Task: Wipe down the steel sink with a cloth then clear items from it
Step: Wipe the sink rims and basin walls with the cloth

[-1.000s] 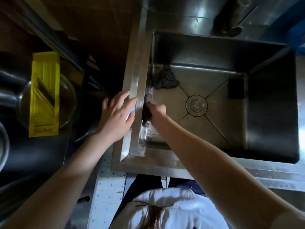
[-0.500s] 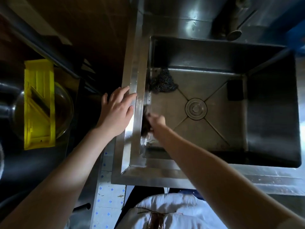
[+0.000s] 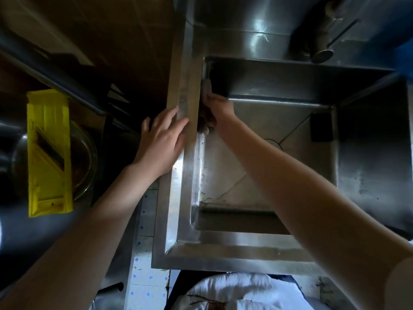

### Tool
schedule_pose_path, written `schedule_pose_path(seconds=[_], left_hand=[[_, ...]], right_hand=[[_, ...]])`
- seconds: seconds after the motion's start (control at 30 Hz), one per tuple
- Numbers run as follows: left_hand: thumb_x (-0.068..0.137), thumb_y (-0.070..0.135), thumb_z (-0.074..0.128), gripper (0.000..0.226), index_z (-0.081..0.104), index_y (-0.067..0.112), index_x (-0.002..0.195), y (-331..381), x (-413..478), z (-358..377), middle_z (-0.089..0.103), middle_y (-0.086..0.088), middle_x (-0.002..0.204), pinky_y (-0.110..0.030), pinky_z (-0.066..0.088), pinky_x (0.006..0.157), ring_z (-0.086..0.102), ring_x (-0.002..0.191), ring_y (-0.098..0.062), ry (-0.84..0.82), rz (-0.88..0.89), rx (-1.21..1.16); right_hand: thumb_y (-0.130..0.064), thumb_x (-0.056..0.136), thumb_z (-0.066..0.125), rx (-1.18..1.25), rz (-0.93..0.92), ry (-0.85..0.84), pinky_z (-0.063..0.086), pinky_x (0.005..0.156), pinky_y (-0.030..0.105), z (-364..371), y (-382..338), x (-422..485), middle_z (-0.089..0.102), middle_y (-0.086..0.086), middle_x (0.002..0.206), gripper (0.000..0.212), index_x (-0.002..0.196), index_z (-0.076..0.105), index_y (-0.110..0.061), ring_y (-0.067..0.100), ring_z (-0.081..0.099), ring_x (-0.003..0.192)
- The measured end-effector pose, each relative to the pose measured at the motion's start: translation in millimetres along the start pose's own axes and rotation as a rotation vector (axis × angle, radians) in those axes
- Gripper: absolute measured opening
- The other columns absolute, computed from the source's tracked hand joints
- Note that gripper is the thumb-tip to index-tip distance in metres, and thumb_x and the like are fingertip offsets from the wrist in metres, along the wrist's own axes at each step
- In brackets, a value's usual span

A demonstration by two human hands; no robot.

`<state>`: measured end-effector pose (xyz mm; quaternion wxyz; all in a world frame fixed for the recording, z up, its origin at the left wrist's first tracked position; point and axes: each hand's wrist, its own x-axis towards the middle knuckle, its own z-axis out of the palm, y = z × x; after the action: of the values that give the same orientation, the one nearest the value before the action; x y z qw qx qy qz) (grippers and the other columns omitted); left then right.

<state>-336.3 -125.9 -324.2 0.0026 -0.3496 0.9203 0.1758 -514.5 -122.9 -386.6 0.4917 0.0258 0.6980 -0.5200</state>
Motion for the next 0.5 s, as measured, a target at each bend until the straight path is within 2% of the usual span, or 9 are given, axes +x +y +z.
schedule_pose_path(seconds=[0.07,0.13,0.23,0.27,0.33,0.43,0.5], left_hand=[[0.092,0.019,0.049,0.040,0.048,0.020,0.132,-2,2,-1,0.032,-0.009,0.149,-0.056,0.017,0.108,0.028,0.138,-0.029,0.004,0.004,0.000],[0.093,0.020,0.048,0.040,0.048,0.021,0.132,-4,5,-1,0.033,-0.009,0.149,-0.056,0.018,0.108,0.029,0.137,-0.030,0.005,-0.011,-0.003],[0.094,0.022,0.046,0.040,0.047,0.023,0.134,-6,9,0,0.031,-0.007,0.150,-0.055,0.018,0.108,0.028,0.137,-0.029,-0.006,-0.047,0.006],[0.094,0.022,0.046,0.040,0.048,0.023,0.133,-6,11,0,0.032,-0.007,0.150,-0.054,0.019,0.108,0.029,0.137,-0.029,-0.005,-0.046,0.013],[0.093,0.022,0.047,0.039,0.049,0.022,0.132,-7,14,0,0.033,-0.008,0.149,-0.054,0.021,0.107,0.030,0.136,-0.030,-0.001,-0.038,0.022],[0.092,0.021,0.049,0.040,0.050,0.019,0.132,-6,17,2,0.034,-0.010,0.149,-0.054,0.023,0.105,0.031,0.136,-0.030,0.000,-0.022,0.023],[0.092,0.020,0.050,0.040,0.051,0.018,0.132,-6,19,2,0.034,-0.011,0.149,-0.055,0.024,0.106,0.030,0.136,-0.030,0.002,-0.011,0.022]], right_hand=[[-0.001,0.088,0.059,0.041,-0.052,-0.004,0.056,0.083,0.037,2,-15,5,0.068,0.015,0.102,0.031,0.118,0.064,-0.006,0.026,0.065,0.085],[-0.004,0.088,0.061,0.030,-0.053,-0.004,0.054,0.084,0.039,2,-8,0,0.068,0.020,0.107,0.028,0.116,0.064,-0.006,0.028,0.065,0.088],[-0.009,0.089,0.060,-0.028,0.047,-0.014,0.049,0.063,0.036,-5,38,-16,0.068,0.016,0.088,0.010,0.089,0.069,-0.013,0.025,0.061,0.080],[-0.012,0.089,0.061,-0.082,0.103,-0.008,0.046,0.060,0.033,-8,58,-23,0.065,0.012,0.081,0.011,0.080,0.066,-0.015,0.024,0.059,0.077],[-0.018,0.091,0.060,-0.206,0.226,0.018,0.048,0.066,0.036,-16,100,-38,0.063,0.012,0.082,0.012,0.081,0.064,-0.012,0.026,0.062,0.079],[-0.016,0.093,0.054,-0.354,0.327,-0.008,0.053,0.086,0.040,-25,150,-61,0.063,0.009,0.089,0.017,0.096,0.069,-0.009,0.030,0.066,0.094],[-0.013,0.090,0.055,-0.339,0.383,0.000,0.052,0.085,0.038,-29,168,-73,0.063,0.006,0.088,0.017,0.092,0.071,-0.016,0.028,0.066,0.092]])
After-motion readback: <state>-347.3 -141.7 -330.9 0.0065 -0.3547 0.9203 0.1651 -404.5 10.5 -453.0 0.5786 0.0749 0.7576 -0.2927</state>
